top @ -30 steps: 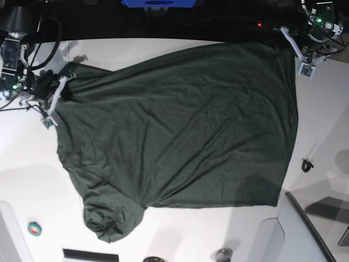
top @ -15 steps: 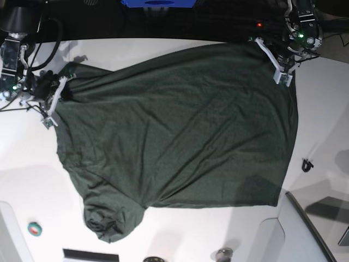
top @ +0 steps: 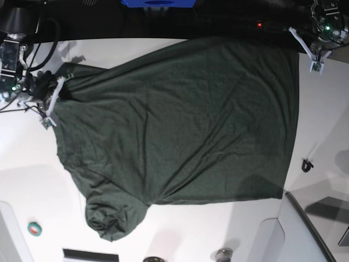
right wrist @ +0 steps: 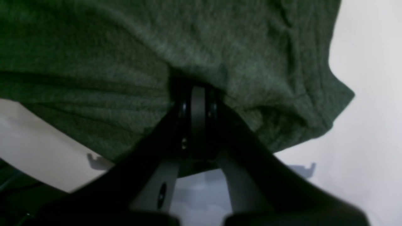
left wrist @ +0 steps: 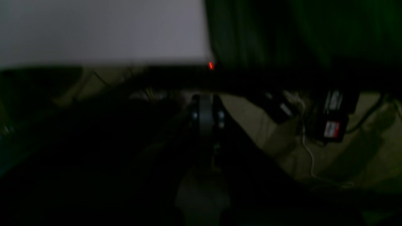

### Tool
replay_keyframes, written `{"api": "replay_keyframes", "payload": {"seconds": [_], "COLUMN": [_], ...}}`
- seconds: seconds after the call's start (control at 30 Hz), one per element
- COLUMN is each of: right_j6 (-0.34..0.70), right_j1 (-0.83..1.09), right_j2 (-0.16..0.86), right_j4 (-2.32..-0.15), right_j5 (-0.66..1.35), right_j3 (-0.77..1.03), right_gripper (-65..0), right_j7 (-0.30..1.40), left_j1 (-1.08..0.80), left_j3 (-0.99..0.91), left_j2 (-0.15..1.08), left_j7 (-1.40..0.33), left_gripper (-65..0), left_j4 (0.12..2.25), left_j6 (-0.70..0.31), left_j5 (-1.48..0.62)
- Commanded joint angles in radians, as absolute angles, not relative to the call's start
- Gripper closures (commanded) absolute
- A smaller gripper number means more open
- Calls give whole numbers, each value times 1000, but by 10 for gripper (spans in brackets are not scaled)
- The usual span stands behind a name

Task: Layout the t-shirt on the table in an organized manner, then fold the t-shirt properly
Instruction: 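Release the shirt edge and move the left gripper along the shirt side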

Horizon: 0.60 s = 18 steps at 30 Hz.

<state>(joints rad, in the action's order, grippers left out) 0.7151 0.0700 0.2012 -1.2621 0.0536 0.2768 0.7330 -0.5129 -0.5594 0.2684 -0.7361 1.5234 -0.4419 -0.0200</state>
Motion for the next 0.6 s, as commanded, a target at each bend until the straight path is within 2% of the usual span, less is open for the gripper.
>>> {"api": "replay_keyframes", "payload": {"seconds": [0.0,0.2,0.37,0.57], "right_j6": [698,698,698,698], "right_j1": [62,70,119,137], "right_j2": [217,208,177,143], "right_j4": [-1265,-1302,-1438,-1630], "right_j5": [5,-15,-19,-19], "right_j3": [280,280,280,278], "right_gripper": [-8,-8,-8,-8], "right_j7": [754,762,800,903], "left_j1": [-524,-524,-495,-378], "left_j3": [-565,-565,-561,-567], "left_j2": [274,263,234,226], "left_j7": [-736,-743,-746,-756], "left_gripper": [0,0,0,0], "left_j4": [1544,1653,1733,1655], "left_j6": [-440,-440,-440,-437], "left_j5": [-19,-28,-30,-18]}}
